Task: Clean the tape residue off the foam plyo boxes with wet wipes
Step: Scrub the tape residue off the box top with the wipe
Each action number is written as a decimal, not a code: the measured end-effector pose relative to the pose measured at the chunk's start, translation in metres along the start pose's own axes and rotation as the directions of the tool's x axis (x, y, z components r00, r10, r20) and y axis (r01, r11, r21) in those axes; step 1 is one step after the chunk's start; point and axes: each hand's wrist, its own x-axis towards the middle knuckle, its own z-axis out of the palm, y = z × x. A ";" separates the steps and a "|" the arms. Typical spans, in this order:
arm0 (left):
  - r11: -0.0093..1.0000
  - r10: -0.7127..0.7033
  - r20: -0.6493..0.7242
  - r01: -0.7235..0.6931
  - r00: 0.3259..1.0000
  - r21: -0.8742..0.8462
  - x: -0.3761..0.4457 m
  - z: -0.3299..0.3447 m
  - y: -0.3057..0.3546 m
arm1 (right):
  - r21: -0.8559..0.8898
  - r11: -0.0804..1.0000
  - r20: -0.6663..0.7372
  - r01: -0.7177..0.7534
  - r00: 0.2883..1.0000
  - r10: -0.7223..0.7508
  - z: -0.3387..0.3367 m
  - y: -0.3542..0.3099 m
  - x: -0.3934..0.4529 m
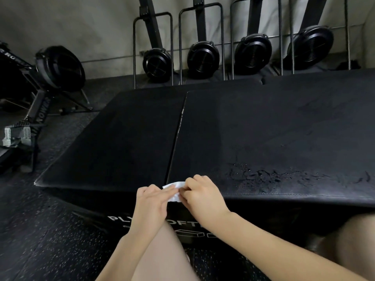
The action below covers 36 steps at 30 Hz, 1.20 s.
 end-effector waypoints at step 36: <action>0.981 0.095 0.114 -0.074 0.989 -0.177 0.022 0.064 0.125 | -0.122 0.986 0.030 -0.110 0.993 0.114 -0.070 0.092 -0.062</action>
